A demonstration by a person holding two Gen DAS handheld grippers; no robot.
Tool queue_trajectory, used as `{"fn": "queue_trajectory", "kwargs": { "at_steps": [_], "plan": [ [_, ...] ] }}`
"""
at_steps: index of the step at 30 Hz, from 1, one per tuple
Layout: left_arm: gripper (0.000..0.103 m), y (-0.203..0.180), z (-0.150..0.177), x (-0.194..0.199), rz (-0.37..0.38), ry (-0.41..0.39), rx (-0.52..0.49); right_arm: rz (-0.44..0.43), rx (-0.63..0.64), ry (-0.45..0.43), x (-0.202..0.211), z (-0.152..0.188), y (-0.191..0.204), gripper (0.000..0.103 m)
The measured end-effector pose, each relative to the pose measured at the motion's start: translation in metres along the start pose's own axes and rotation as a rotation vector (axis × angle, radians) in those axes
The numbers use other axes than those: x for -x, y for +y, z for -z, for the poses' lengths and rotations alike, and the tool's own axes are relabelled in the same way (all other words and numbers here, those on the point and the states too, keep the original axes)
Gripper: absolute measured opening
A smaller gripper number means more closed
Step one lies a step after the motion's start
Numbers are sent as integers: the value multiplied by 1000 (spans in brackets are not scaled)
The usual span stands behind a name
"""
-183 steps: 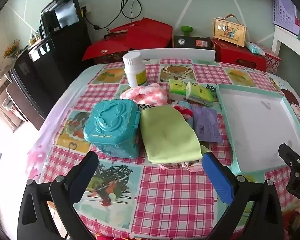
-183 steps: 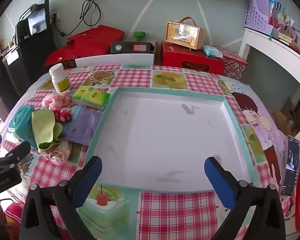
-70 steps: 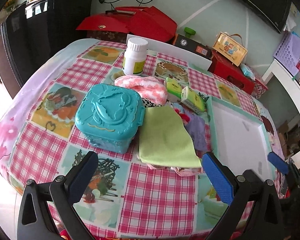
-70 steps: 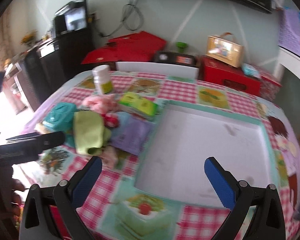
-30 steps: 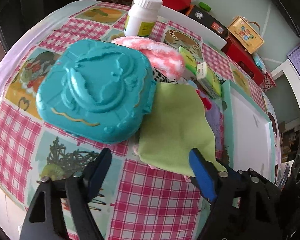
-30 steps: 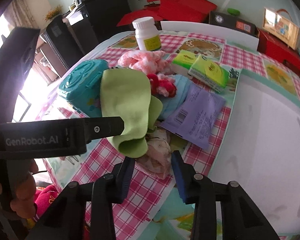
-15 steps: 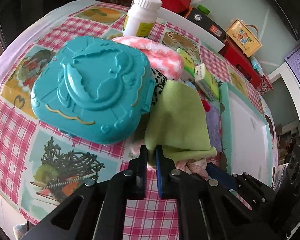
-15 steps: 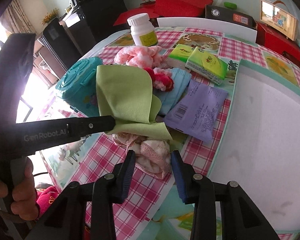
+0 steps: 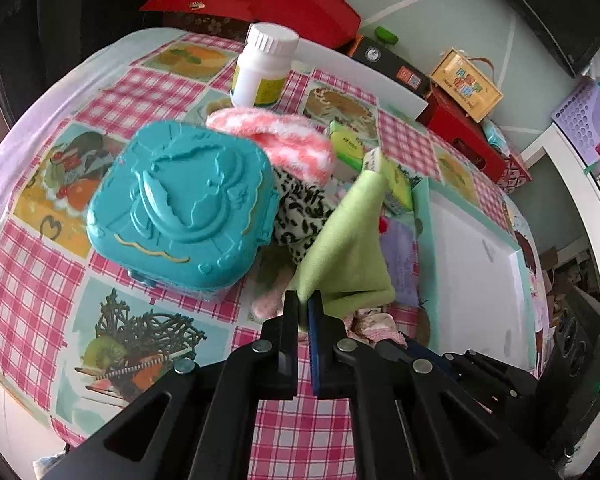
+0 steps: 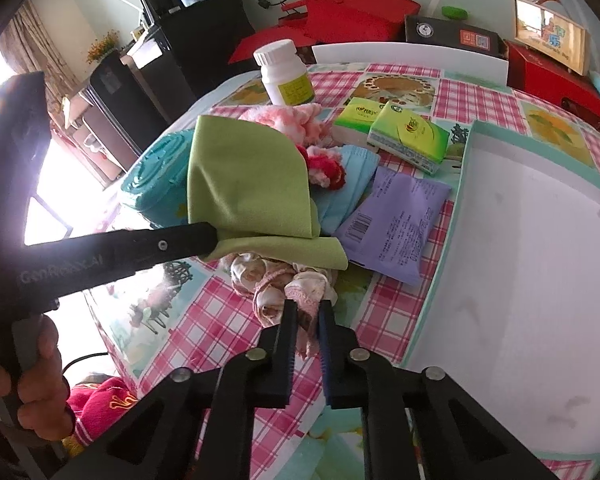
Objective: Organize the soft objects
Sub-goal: 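Lift the green cloth with the left tool while the right tool grasps the pink garment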
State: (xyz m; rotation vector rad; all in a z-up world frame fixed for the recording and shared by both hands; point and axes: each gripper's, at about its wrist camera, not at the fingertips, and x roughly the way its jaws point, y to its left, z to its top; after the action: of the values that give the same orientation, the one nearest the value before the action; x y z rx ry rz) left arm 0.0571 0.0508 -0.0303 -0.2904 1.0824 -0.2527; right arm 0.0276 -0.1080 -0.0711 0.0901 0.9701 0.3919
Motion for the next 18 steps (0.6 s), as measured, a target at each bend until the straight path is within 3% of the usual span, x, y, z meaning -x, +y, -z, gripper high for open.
{"fn": "queue_trajectory", "kwargs": {
  "at_steps": [18],
  "plan": [
    [3, -12, -15, 63, 60, -133, -14, -116, -60, -169, 59, -2, 3, 7]
  ]
}}
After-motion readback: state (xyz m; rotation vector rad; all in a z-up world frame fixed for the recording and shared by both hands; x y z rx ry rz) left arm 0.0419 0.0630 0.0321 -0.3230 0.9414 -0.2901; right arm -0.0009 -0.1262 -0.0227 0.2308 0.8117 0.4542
